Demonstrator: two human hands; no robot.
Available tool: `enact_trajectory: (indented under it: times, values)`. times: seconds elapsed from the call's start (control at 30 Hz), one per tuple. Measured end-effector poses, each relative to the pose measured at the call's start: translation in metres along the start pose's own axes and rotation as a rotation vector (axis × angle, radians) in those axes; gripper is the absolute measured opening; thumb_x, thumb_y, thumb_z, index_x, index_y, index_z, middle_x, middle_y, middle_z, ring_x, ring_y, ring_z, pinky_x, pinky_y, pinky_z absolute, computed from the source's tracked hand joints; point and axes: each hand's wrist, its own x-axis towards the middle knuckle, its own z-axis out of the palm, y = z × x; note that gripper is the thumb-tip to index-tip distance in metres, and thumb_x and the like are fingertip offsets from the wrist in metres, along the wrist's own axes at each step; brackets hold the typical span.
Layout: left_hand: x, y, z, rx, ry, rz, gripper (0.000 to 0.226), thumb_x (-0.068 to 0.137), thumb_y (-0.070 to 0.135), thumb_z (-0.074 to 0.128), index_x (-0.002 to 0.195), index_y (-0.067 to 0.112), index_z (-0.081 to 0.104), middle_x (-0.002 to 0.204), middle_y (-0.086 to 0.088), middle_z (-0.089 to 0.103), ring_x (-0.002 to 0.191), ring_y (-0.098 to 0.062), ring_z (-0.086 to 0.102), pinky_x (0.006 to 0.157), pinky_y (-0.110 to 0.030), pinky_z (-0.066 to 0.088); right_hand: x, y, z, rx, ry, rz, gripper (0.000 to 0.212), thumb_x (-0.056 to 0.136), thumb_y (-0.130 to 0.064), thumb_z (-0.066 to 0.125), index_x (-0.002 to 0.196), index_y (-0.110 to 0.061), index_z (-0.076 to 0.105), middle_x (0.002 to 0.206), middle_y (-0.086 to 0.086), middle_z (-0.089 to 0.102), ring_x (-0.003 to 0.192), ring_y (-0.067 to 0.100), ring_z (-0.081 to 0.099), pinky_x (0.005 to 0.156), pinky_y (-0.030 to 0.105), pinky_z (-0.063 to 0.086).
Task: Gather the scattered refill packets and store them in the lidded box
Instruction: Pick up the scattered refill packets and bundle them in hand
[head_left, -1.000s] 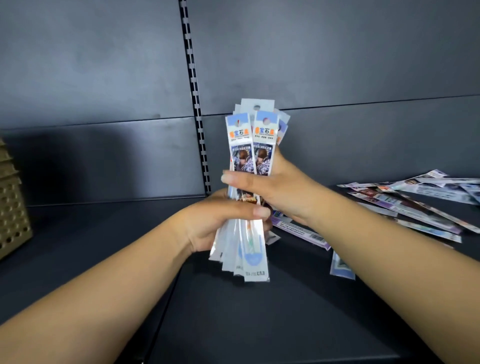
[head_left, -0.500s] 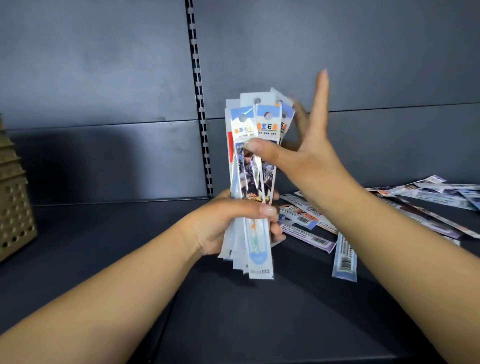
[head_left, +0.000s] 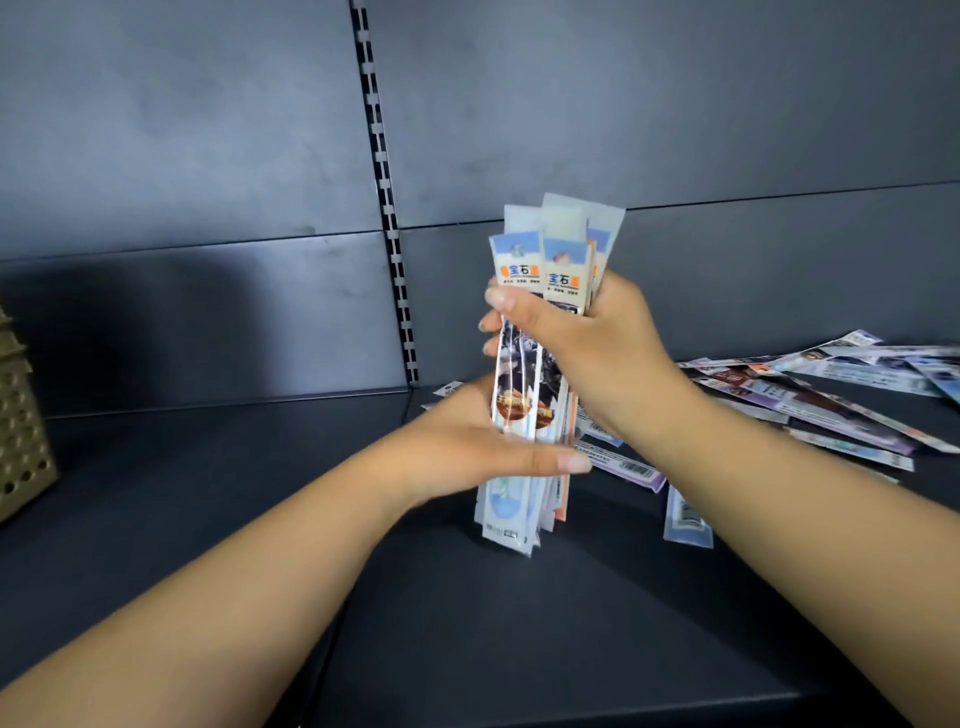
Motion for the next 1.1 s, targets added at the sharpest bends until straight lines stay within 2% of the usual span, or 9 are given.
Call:
enact_trajectory:
  times: [0.17, 0.37, 0.47, 0.6, 0.77, 0.87, 0.97, 1.03, 1.1]
  values:
    - [0.004, -0.008, 0.007, -0.039, 0.073, 0.013, 0.022, 0.075, 0.005, 0.070, 0.081, 0.025, 0.064, 0.073, 0.016, 0.072, 0.083, -0.002, 0.067, 0.083, -0.023, 0.052, 0.000, 0.004, -0.001, 0.121, -0.102, 0.166, 0.020, 0.075, 0.004, 0.064, 0.078, -0.015, 0.059, 0.060, 0.002, 0.066, 0.051, 0.012, 0.064, 0.056, 0.025, 0.057]
    - [0.008, -0.013, 0.011, -0.150, 0.063, -0.002, 0.025, 0.073, 0.007, 0.072, 0.092, 0.022, 0.067, 0.090, 0.008, 0.074, 0.094, -0.009, 0.068, 0.086, -0.024, 0.053, 0.002, 0.007, -0.006, 0.118, -0.114, 0.251, 0.013, 0.080, 0.002, 0.060, 0.073, -0.009, 0.060, 0.051, 0.002, 0.067, 0.049, 0.011, 0.065, 0.053, 0.022, 0.056]
    - [0.010, -0.017, 0.014, -0.154, 0.043, -0.025, 0.028, 0.071, 0.008, 0.074, 0.093, 0.024, 0.066, 0.093, 0.008, 0.073, 0.095, -0.007, 0.067, 0.085, -0.022, 0.052, 0.002, 0.014, -0.011, 0.099, -0.104, 0.285, 0.013, 0.081, 0.000, 0.059, 0.070, -0.007, 0.061, 0.056, 0.003, 0.069, 0.056, 0.014, 0.068, 0.061, 0.024, 0.058]
    - [0.009, -0.003, 0.022, -0.130, 0.048, -0.024, 0.005, 0.077, 0.006, 0.067, 0.079, 0.011, 0.065, 0.070, 0.001, 0.072, 0.070, -0.009, 0.069, 0.065, -0.018, 0.053, -0.001, 0.002, -0.024, -0.051, -0.133, 0.285, 0.003, 0.078, -0.012, 0.064, 0.075, -0.011, 0.065, 0.066, 0.000, 0.073, 0.068, 0.012, 0.069, 0.072, 0.026, 0.058]
    - [0.014, 0.040, 0.047, -0.281, 0.104, -0.060, 0.011, 0.077, 0.002, 0.064, 0.078, 0.013, 0.063, 0.052, 0.002, 0.069, 0.051, -0.008, 0.066, 0.050, -0.022, 0.055, -0.024, -0.035, -0.075, -0.149, -0.162, 0.371, 0.037, 0.059, -0.039, 0.062, 0.090, -0.017, 0.065, 0.084, -0.003, 0.073, 0.082, 0.012, 0.069, 0.085, 0.027, 0.054]
    - [0.022, 0.067, 0.078, -0.301, 0.072, -0.096, 0.011, 0.077, 0.005, 0.065, 0.073, 0.015, 0.062, 0.048, 0.003, 0.065, 0.044, -0.008, 0.062, 0.045, -0.021, 0.051, -0.058, -0.053, -0.129, -0.481, -0.116, 0.379, 0.033, 0.069, -0.045, 0.058, 0.092, -0.023, 0.066, 0.097, -0.004, 0.071, 0.094, 0.009, 0.065, 0.095, 0.028, 0.048]
    - [0.037, 0.083, 0.129, -0.290, 0.045, -0.181, 0.014, 0.076, 0.012, 0.068, 0.066, 0.014, 0.059, 0.043, 0.003, 0.059, 0.038, -0.011, 0.057, 0.044, -0.022, 0.050, -0.114, -0.075, -0.200, -0.891, -0.137, 0.372, 0.030, 0.074, -0.060, 0.049, 0.088, -0.038, 0.063, 0.098, -0.019, 0.067, 0.090, -0.012, 0.059, 0.090, 0.012, 0.042]
    - [0.047, 0.087, 0.168, -0.309, 0.061, -0.222, 0.015, 0.076, 0.014, 0.069, 0.066, 0.013, 0.058, 0.040, 0.003, 0.057, 0.035, -0.011, 0.053, 0.041, -0.020, 0.048, -0.152, -0.085, -0.251, -1.170, -0.202, 0.428, 0.058, 0.067, -0.074, 0.041, 0.105, -0.036, 0.062, 0.114, -0.015, 0.064, 0.107, -0.001, 0.056, 0.098, 0.017, 0.037]
    - [0.060, 0.095, 0.216, -0.358, 0.067, -0.252, 0.013, 0.075, 0.018, 0.070, 0.070, 0.014, 0.059, 0.040, 0.004, 0.054, 0.033, -0.010, 0.050, 0.039, -0.019, 0.044, -0.187, -0.099, -0.304, -1.336, -0.235, 0.497, 0.057, 0.079, -0.060, 0.045, 0.125, -0.028, 0.052, 0.135, -0.011, 0.051, 0.124, 0.007, 0.045, 0.101, 0.016, 0.027]
